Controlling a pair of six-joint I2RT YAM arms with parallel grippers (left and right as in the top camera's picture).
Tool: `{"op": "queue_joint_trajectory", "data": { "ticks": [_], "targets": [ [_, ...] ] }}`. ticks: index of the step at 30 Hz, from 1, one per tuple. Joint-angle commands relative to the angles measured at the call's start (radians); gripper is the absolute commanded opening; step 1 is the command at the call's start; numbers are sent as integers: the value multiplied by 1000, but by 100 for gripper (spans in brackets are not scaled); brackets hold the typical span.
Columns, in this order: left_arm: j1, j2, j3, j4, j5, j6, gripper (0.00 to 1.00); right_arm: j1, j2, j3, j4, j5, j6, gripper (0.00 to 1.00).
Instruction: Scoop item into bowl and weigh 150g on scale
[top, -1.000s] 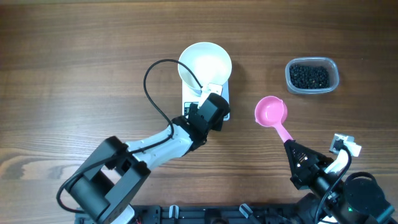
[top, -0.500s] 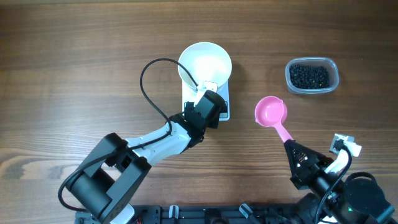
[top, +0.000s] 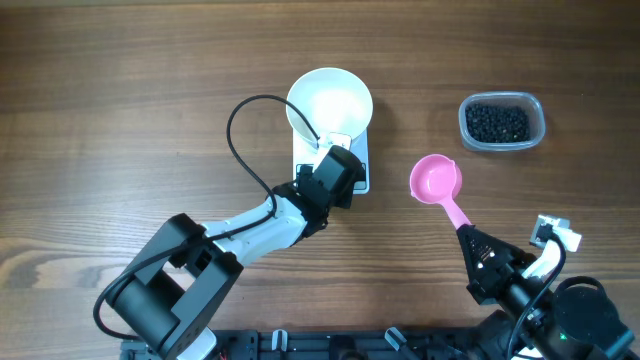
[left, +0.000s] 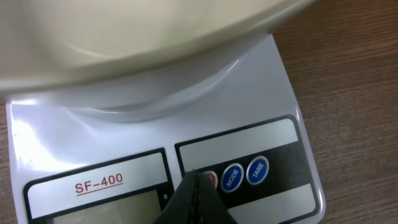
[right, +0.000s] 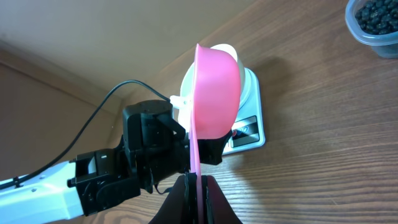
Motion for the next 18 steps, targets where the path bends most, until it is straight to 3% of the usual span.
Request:
{"op": "queue_joint_trajectory", "data": {
  "ticks": [1,18],
  "targets": [
    [3,13,11,-2,10,13,4,-2,-10,14,4,25,8,4],
    [3,37,11,-2,39,13,4,-2,-10,14,4,25,8,4]
  ]
}}
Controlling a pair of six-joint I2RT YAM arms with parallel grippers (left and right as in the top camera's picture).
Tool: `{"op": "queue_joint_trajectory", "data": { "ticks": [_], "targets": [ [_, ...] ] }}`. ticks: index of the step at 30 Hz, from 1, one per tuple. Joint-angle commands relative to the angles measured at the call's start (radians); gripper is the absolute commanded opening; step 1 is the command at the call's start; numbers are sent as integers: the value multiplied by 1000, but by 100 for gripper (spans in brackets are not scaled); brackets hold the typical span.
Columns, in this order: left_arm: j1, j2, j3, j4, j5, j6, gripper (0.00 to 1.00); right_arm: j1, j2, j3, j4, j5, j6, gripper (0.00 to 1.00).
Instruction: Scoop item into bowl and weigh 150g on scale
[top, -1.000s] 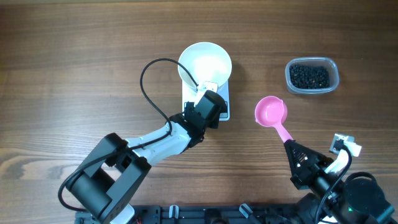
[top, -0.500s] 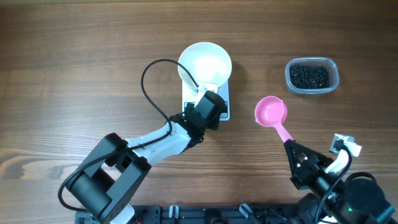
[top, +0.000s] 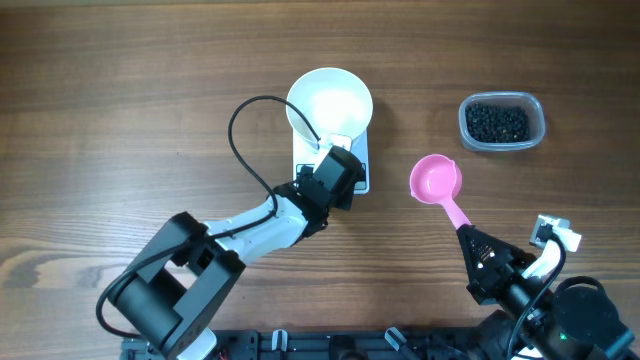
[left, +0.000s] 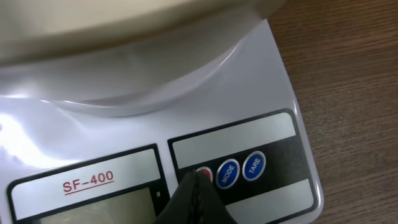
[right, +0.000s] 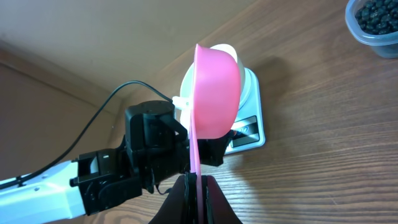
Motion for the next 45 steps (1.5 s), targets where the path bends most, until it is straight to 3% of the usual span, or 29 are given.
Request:
{"op": "queue_joint_trajectory", "data": {
  "ticks": [1,45],
  "targets": [
    [3,26,11,-3,16,13,4,-2,-10,14,4,25,8,4],
    [2,94,11,-65,-10,39,4,-2,-10,14,19,-3,14,4]
  ]
}}
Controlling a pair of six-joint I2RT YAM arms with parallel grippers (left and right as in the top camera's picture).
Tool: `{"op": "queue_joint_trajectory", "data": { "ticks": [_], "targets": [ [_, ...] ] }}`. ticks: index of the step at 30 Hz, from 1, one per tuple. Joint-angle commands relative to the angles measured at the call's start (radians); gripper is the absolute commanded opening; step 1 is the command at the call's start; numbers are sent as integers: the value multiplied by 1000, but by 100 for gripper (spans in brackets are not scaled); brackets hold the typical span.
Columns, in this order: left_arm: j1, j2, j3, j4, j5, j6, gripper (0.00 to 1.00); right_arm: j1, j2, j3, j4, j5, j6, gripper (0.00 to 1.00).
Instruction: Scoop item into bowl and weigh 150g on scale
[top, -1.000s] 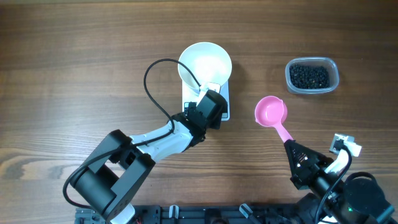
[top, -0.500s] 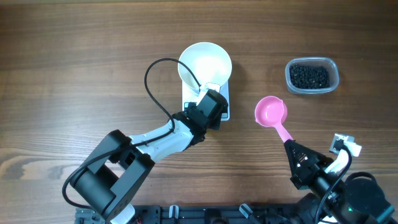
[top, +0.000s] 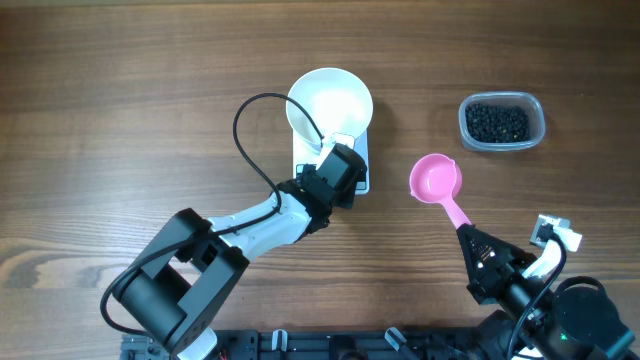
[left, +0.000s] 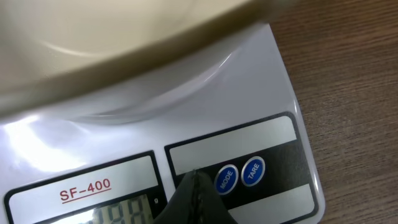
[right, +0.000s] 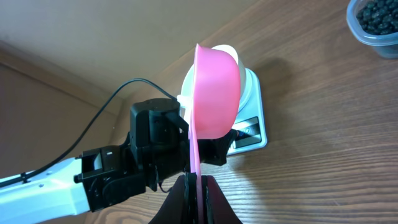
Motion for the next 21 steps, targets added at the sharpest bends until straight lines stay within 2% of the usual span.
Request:
{"op": "queue_joint_trajectory", "data": {
  "ticks": [1,10,21],
  "targets": [
    [1,72,-22,-27,-6,23,4,-2,-10,14,12,-3,11,4],
    [-24,38,-21,-69,-7,24,4,-2,-10,14,12,-4,10,4],
    [-25,-245,-21,-222,-5,23,4,-3,-10,14,12,46,7,4]
  ]
}}
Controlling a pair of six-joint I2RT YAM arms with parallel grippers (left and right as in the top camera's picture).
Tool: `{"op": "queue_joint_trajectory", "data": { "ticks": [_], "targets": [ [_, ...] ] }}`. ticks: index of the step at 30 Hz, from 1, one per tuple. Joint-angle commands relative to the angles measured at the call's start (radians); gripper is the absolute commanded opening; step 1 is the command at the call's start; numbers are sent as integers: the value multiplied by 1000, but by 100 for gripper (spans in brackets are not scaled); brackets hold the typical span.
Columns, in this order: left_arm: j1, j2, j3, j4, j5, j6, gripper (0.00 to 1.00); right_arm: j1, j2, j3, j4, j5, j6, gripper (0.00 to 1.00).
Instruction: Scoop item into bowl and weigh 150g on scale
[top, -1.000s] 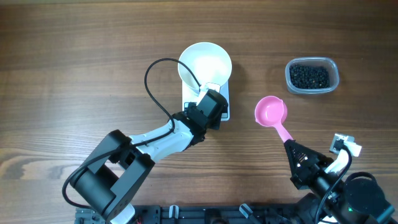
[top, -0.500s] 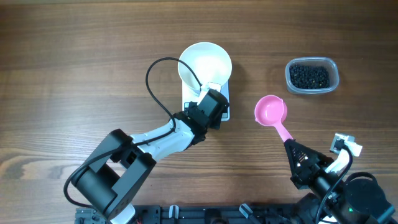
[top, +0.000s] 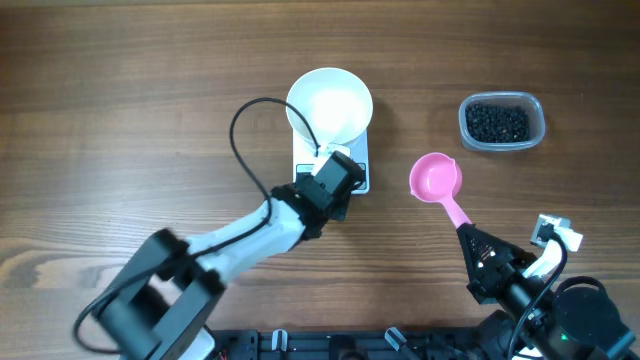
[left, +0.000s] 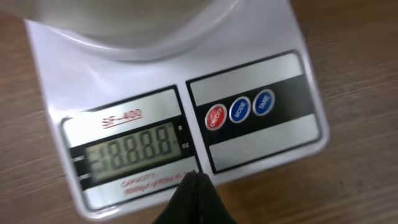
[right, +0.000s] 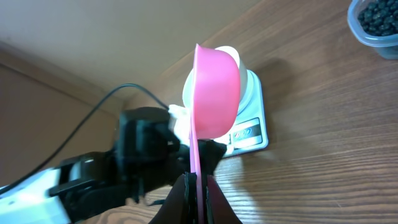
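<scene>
A white bowl (top: 329, 103) stands on the white scale (top: 360, 160) in the middle of the table. The scale's display (left: 134, 148) is lit and shows 8888, with three round buttons (left: 239, 111) to its right. My left gripper (left: 197, 176) is shut and empty, its tip over the scale's near edge. My right gripper (right: 198, 179) is shut on the handle of the pink scoop (top: 435, 179), which is held empty to the right of the scale. A clear tub of dark beans (top: 501, 121) sits at the far right.
A black cable (top: 245, 140) loops from the left arm over the wood to the left of the scale. Bare wooden table (top: 120, 100) lies on the left and at the back.
My left gripper has drawn back from the red button to the scale's near edge. The whole front panel now shows, with the display lit. The right arm and scoop are unmoved.
My shut left gripper had its tip at the red button on the scale, with the display out of view. Later the tip covered the button and digits showed in the display. Now it is back from the panel. The right gripper held the pink scoop still throughout.
</scene>
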Motion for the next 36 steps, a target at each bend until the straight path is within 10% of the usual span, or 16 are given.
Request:
{"op": "queue_joint_trajectory", "data": {
  "ticks": [1,36],
  "targets": [
    [-1,-139,-6,-29,16,15,4,-3,-10,14,6,48,3,4],
    [0,-300,-6,-232,42,5,4,-3,381,14,122,30,134,4]
  ]
}}
